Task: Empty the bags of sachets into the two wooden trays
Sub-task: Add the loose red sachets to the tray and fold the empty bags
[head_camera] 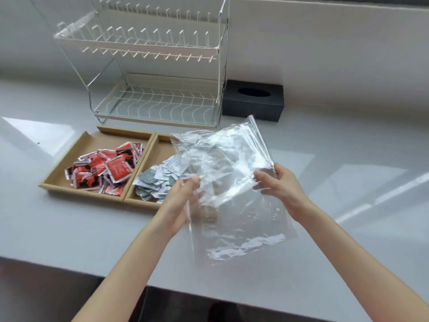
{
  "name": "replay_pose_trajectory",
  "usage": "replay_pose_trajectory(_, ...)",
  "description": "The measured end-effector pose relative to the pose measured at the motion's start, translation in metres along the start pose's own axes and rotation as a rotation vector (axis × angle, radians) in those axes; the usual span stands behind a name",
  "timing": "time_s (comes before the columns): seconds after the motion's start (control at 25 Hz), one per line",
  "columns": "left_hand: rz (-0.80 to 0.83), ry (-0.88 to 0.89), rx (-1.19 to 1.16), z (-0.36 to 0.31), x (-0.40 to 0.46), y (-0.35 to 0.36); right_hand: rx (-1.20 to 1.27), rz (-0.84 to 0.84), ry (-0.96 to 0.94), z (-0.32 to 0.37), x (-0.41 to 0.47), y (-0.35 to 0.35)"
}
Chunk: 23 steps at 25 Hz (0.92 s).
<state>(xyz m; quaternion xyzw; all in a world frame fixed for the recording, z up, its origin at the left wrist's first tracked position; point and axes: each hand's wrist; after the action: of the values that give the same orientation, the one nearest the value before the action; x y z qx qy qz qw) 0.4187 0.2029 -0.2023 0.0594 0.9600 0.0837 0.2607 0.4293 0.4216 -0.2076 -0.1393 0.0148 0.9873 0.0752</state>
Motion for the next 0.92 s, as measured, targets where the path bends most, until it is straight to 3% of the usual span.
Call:
replay_pose_trajectory(0.56,0.108,0.018,0.267,0.038,-0.102,-0.209,0.069,-0.094,0.048,-0.078,-0.148,0.196)
replay_pose_trajectory(0.92,-0.06,-0.029,0.291,0.064,-0.136,-0.284,-0.156,-0.059,0.092,-0.103,-0.184,0.253)
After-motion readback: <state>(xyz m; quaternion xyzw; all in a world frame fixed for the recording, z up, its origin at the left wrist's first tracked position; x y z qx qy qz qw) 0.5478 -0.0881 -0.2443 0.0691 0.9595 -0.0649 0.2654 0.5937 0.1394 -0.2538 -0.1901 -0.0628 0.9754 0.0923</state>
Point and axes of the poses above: each hand's wrist, its own x-axis towards the middle knuckle, its own y-axis out of the palm, z = x × y, and after that the axes turned 6 degrees about x, right-handed
